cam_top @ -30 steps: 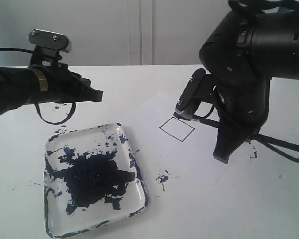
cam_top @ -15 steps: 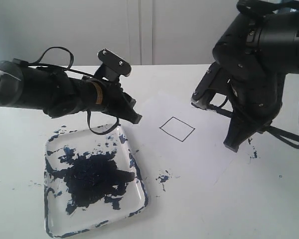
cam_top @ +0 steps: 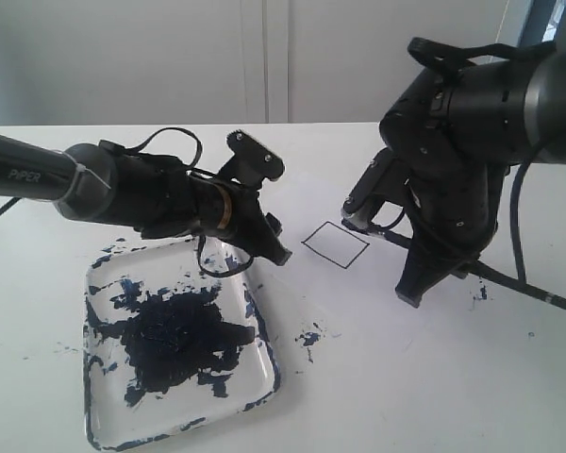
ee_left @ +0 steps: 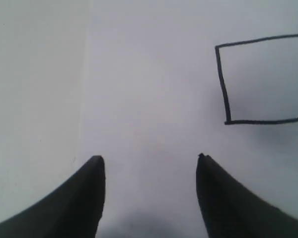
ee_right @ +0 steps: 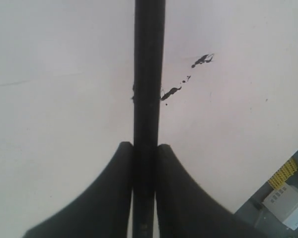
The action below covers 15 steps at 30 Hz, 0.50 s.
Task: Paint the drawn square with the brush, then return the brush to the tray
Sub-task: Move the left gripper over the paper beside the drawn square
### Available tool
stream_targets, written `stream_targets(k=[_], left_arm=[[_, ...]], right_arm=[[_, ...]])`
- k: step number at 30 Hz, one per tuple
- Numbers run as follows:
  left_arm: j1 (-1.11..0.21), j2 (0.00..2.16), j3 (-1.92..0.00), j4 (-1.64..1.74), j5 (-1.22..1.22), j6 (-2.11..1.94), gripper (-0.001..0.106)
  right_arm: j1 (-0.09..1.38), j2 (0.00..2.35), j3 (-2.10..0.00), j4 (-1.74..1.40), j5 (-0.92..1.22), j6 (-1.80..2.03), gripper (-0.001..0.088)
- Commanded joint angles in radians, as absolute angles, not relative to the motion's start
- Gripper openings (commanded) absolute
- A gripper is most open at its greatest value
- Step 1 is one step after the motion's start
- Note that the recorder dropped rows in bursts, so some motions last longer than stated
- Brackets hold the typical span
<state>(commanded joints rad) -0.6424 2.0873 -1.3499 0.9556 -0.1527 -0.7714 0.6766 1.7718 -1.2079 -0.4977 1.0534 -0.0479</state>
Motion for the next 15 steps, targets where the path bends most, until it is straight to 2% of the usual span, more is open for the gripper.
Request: stream_targets(k=[4, 15], left_arm=[[-0.642, 2.114, -1.350, 0.965, -0.158, -0.774, 0.051], [-0.642, 2.158, -1.366, 1.251, -0.180, -1.064, 0.051]], right_arm=[[0.677, 1.772, -1.208, -0.500, 1.040, -0.050, 0.0000], [0.677, 1.800, -1.223, -0.501, 1.022, -0.068, 0.0000]])
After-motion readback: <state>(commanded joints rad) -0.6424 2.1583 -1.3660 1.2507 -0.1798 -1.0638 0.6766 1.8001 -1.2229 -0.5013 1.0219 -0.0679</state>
